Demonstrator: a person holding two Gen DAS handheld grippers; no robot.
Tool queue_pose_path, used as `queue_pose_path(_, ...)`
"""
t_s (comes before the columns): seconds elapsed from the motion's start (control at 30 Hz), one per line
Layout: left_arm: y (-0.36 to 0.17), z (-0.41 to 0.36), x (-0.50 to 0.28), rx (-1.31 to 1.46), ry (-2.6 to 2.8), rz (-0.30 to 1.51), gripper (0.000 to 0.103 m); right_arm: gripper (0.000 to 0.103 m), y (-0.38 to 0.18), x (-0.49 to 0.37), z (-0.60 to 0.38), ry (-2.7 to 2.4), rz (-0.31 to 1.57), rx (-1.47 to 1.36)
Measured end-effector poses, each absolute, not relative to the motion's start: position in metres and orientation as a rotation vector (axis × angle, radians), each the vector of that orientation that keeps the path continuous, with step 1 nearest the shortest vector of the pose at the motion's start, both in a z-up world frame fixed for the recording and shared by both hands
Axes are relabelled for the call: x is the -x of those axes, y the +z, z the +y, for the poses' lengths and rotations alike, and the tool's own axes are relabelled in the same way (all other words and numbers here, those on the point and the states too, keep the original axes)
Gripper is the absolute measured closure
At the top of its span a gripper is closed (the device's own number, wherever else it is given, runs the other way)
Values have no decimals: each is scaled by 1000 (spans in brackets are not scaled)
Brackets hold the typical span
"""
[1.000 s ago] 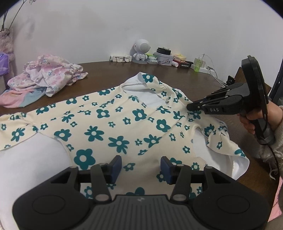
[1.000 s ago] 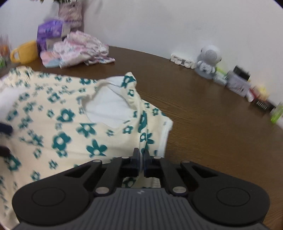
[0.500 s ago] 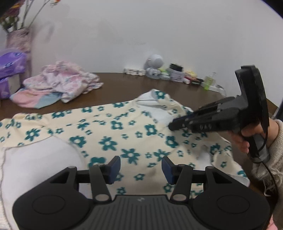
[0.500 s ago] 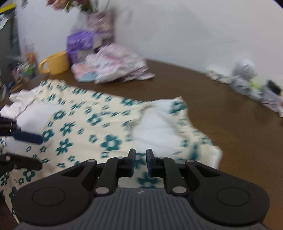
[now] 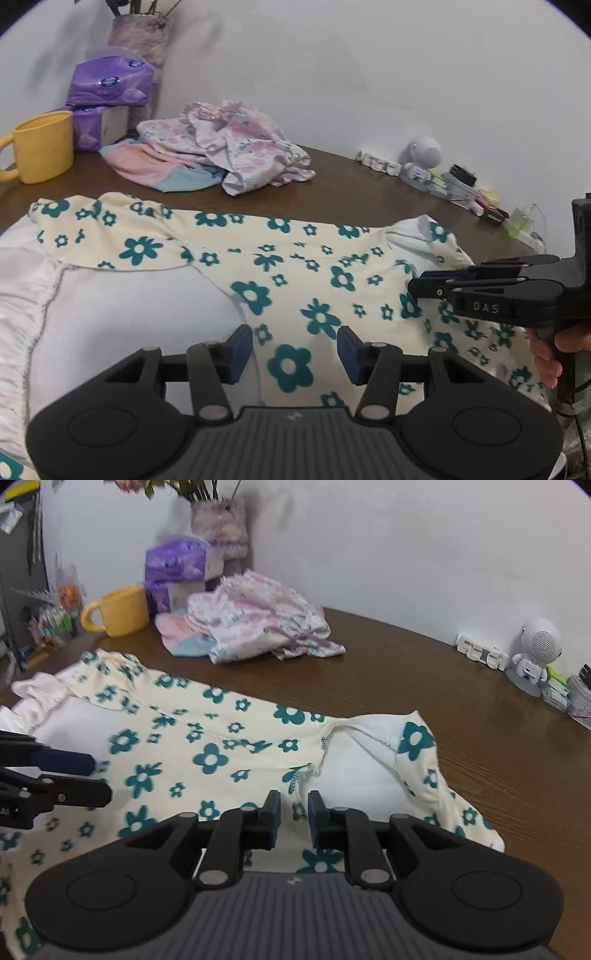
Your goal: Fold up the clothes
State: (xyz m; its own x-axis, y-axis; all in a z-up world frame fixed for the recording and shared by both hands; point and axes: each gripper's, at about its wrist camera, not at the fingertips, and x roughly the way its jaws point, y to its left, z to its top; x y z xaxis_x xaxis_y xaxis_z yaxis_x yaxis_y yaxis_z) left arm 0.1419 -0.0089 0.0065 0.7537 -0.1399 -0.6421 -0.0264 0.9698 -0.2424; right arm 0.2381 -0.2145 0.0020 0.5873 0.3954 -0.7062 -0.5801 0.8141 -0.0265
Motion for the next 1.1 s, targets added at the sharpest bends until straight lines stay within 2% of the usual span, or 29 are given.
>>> queue_pose_path(0.2,5,-13,-141,228,-43,695,52,93,-4,-250,-224,521,763,238)
queue_pose_path(0.33,4,-15,-139,224,-30,681,52,91,5,-238,-237,561,750,174)
queue_pose_path(0.4,4,-17,-138,220,-30,676,48,90,11,-223,-239,587,729,184)
queue_pose_path(0.47,3,-19,-138,214,-30,671,46,85,13,-207,-240,590,717,223)
queue_pose_path(0.67,2,-23,-136,189,-22,658,44,85,1,-188,-252,553,767,250)
queue_pose_path(0.8,1,-26,-136,178,-23,654,40,85,-2,-184,-266,501,758,222)
queue_pose_path(1.1,1,-23,-135,181,-3,646,39,85,2,-143,-271,541,738,224)
